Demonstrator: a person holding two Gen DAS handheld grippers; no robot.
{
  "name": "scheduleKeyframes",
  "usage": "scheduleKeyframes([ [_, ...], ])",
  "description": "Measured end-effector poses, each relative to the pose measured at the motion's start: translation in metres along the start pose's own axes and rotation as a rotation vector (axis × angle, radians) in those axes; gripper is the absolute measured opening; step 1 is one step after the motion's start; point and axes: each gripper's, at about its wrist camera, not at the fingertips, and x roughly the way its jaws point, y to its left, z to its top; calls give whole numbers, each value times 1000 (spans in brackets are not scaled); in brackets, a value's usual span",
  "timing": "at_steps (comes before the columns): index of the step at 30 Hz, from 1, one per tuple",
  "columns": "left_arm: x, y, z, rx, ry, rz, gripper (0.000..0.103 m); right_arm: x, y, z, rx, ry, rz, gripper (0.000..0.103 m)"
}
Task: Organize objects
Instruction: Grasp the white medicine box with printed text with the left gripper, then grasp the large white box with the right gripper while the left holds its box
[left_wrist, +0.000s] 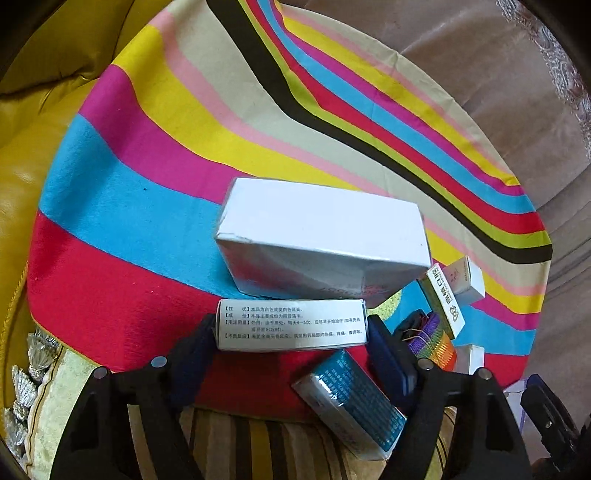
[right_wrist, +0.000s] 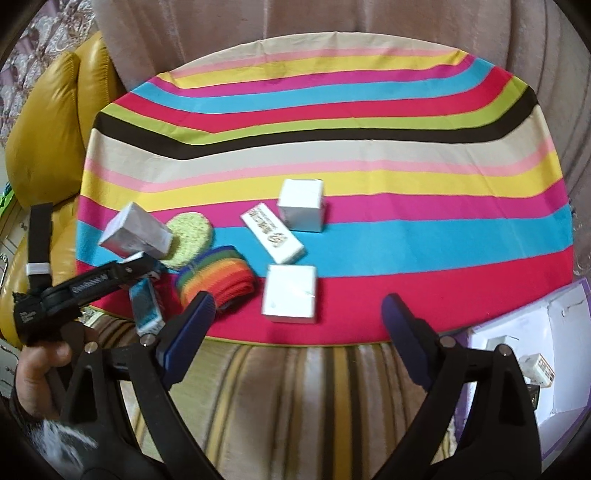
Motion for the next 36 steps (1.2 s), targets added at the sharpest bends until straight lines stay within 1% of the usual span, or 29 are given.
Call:
scheduleKeyframes([
  [3,-7,5,-4,-18,-13,-22,78,-1,16,4,-25,-15,15,95],
  [6,-17,12,-8,-31,-37,-24,78,2,32,8,-50,-23,27,97],
  [10,-42,31,-17,-72,-109,-6,78,5,57,11,-83,-37,34,100],
  [13,-60,49,-21,-120,-178,11,78,10,83,12,-119,-50,44,101],
  [17,-74,70,-25,-178,-238,25,78,20,125,13,-181,-69,43,102],
  [21,-87,92,-26,-234,-295,33,78,30,158,14,-230,-103,18,102],
  [25,-91,112,-32,-314,-347,44,78,45,186,12,-267,-128,-33,102],
  [27,-93,119,-34,-340,-363,42,78,50,195,13,-287,-145,-60,102],
  [33,-100,128,-35,-392,-427,40,78,59,211,20,-287,-177,-84,102],
  [36,-101,132,-37,-409,-435,36,78,64,220,23,-295,-186,-98,102],
])
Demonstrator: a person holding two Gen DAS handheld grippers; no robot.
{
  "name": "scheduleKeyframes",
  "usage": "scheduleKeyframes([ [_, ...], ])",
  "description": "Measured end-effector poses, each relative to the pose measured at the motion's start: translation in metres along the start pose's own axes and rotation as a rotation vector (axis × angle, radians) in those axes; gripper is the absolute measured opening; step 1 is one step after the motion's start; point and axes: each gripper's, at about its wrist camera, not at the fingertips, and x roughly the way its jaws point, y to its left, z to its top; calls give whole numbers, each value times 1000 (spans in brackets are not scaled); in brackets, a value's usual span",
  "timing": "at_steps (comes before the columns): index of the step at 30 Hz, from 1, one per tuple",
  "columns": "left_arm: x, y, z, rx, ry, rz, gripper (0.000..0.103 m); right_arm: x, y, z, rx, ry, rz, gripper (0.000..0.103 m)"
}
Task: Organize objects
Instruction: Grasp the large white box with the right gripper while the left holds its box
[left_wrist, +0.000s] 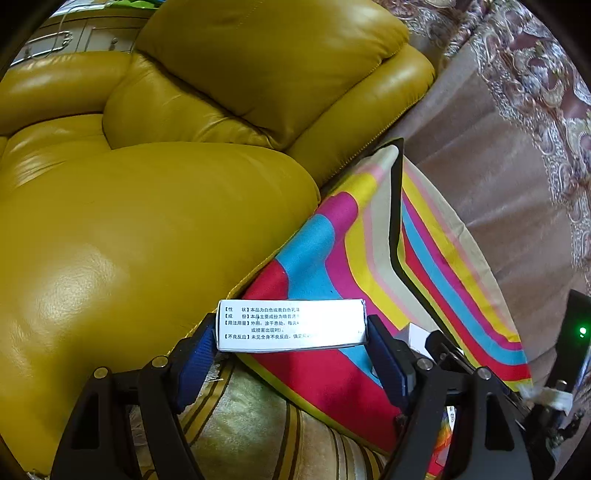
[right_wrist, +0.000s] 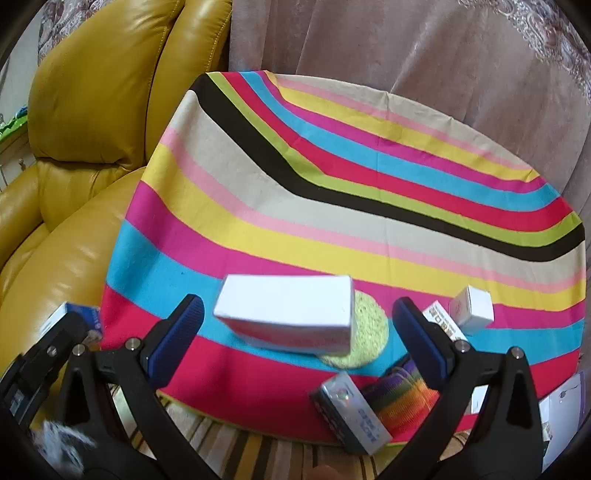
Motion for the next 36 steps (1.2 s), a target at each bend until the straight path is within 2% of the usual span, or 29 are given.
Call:
scheduleKeyframes([
  [5,2,0,0,-2,5,-4,78,13,11,3,-37,9,-66,102],
  [14,2,-1,-3,5,11,-3,78,27,21,6,-80,22,-113,102],
  [20,1,0,-3,1,8,-1,78,19,27,6,-106,-5,-101,103],
  [34,5,-2,-7,25,13,-1,78,42,29,-3,-113,100,-96,102],
  [36,5,-5,-8,40,14,-2,78,43,29,-4,-116,107,-89,98],
])
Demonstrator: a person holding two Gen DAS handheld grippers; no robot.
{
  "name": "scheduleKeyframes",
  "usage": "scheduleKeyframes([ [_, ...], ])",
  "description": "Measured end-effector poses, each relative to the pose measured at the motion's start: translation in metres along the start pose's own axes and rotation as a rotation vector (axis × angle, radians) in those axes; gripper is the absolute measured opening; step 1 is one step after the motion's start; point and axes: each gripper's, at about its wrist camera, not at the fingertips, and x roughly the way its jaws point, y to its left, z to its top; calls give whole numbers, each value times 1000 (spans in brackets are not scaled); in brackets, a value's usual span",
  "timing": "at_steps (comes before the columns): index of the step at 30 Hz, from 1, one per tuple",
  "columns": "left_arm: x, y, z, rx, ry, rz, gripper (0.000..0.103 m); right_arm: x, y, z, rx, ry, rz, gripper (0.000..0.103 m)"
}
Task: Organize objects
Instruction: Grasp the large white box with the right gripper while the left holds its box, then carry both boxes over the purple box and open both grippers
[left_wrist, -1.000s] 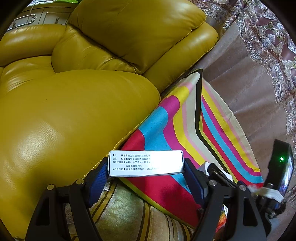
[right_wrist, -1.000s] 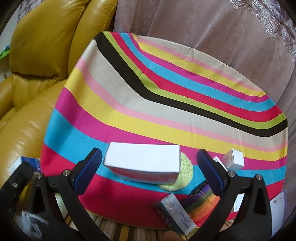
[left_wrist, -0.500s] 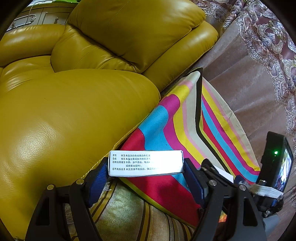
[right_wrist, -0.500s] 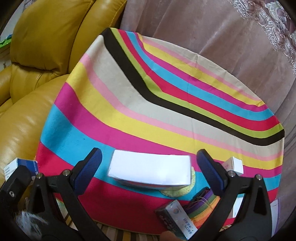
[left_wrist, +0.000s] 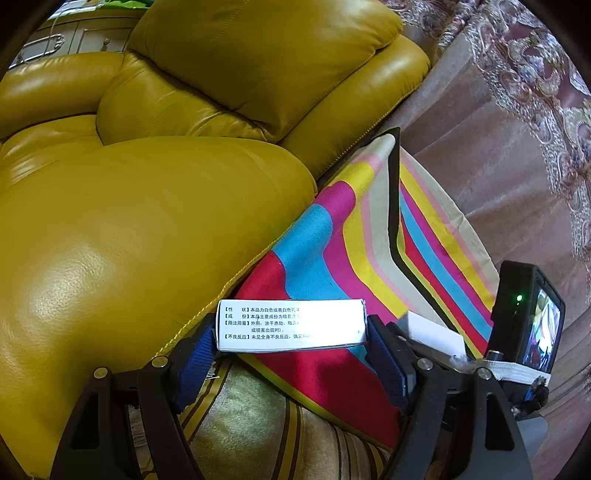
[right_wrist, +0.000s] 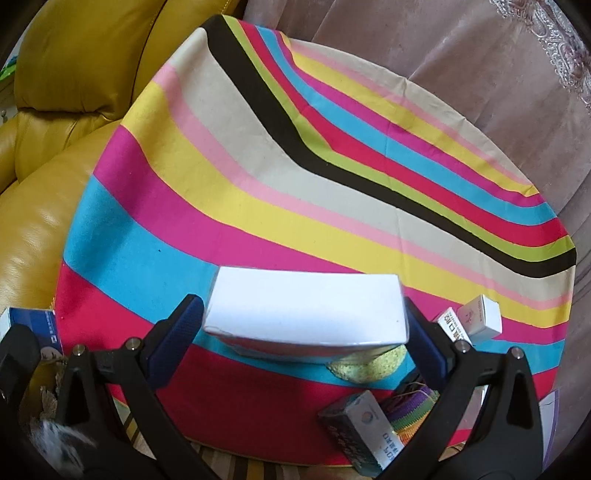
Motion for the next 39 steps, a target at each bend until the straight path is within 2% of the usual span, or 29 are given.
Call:
scheduleKeyframes([
  [1,0,-1,0,7,-2,0,78,-1,0,-1,-1,-3,6,92],
  [7,-4,-12,-1,47,-14,9,78,-16,-18,-4,36,-57,72,92],
  [12,-10,-28,-2,104,-33,13,78,-41,-48,-15,102,-132,122,92],
  [16,-13,-44,-7,145,-34,-3,78,-54,-75,-26,151,-162,122,92],
  [24,-22,-91,-34,249,-6,-83,78,-63,-128,-51,254,-175,115,92],
  [29,-22,-122,-53,327,8,-142,78,-64,-162,-67,314,-165,101,92],
  [39,-25,-165,-78,424,41,-206,78,-71,-218,-100,423,-149,51,92],
])
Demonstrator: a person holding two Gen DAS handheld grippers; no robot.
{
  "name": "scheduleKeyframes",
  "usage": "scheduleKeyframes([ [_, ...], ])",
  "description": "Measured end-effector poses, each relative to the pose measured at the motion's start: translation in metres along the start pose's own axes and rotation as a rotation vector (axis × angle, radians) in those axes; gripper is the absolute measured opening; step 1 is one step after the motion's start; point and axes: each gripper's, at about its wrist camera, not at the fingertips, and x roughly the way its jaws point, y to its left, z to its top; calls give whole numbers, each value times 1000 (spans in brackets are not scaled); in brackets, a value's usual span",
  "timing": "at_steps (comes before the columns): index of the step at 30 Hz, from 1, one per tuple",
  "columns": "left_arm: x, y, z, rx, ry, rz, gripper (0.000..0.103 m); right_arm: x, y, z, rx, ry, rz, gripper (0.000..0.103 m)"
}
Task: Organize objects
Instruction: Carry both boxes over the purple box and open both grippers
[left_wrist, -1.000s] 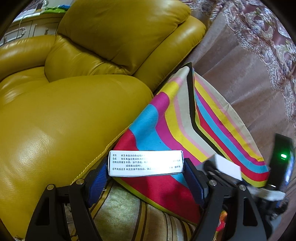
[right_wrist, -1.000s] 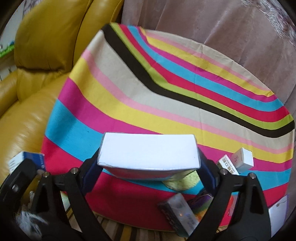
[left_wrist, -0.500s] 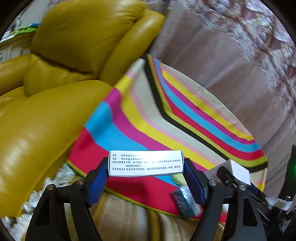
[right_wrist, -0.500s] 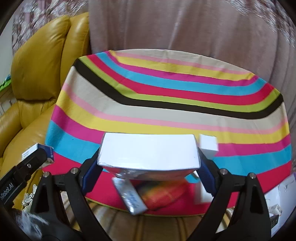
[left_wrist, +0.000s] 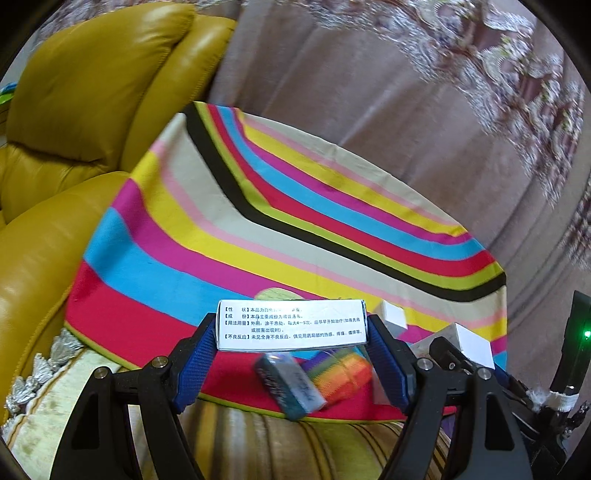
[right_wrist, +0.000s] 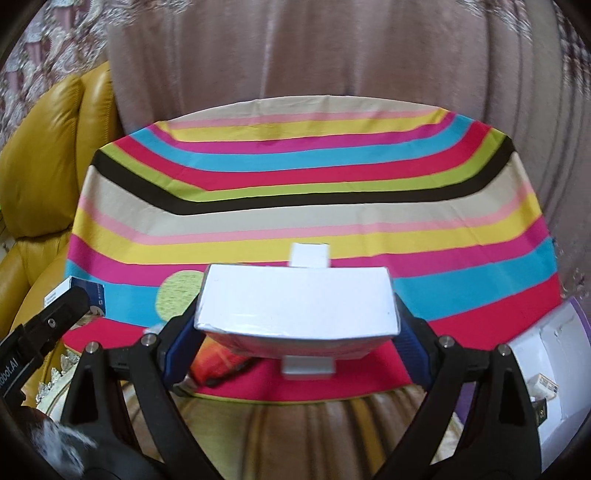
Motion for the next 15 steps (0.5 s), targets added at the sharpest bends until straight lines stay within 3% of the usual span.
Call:
scheduleKeyframes([
  [15,30,-95,-20,177,115,-187,78,-29,-100,-15,155,44,-120,92],
])
